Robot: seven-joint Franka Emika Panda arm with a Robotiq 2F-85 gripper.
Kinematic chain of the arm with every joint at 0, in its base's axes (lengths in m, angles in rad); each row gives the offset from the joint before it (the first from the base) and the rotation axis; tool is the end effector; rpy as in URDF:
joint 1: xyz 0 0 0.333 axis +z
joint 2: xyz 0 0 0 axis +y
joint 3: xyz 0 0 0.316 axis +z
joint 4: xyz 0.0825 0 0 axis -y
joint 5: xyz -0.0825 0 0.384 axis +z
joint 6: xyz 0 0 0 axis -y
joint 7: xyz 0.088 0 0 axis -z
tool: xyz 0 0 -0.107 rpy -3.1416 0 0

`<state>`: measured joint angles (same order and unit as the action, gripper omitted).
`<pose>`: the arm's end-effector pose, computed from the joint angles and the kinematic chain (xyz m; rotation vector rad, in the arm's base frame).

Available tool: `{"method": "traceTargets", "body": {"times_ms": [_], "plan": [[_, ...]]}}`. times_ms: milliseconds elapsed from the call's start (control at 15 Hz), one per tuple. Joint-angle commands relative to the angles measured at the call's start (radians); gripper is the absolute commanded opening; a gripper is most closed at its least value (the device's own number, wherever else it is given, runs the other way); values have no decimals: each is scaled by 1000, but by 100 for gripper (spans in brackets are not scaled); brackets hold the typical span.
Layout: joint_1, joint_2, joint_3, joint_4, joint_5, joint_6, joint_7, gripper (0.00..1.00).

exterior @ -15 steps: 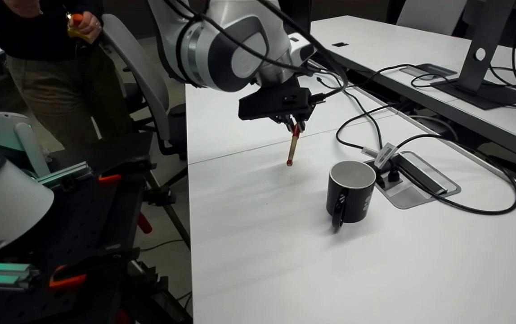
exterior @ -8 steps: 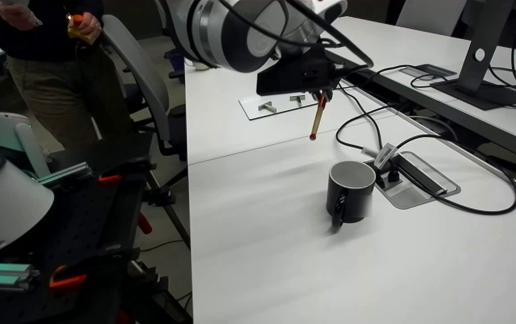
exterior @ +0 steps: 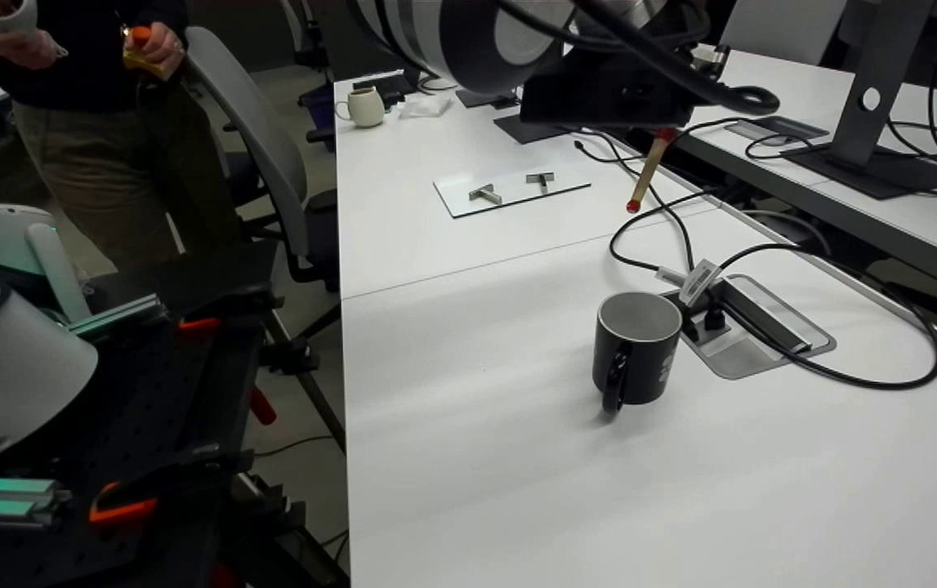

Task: Pick up the miniature baseball bat from the table and put it inside the black mug

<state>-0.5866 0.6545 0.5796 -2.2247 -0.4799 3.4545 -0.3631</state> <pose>0.5782 0.0379 0.2123 -2.6426 -0.8900 -1.1333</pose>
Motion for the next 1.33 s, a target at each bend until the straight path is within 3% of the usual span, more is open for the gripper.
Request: {"method": "traceTargets", "body": {"times_ms": [0, 333, 400, 800, 867, 1267], "plan": [[-156, 89, 141, 28, 4, 0, -41, 7], [-256, 137, 197, 3, 13, -1, -102, 7], [-211, 97, 145, 12, -56, -2, 6, 30], [-230, 122, 156, 11, -58, -2, -10, 30], [-230, 122, 157, 11, -58, -2, -10, 7], [-352, 246, 255, 81, -169, -2, 39, 7]]}}
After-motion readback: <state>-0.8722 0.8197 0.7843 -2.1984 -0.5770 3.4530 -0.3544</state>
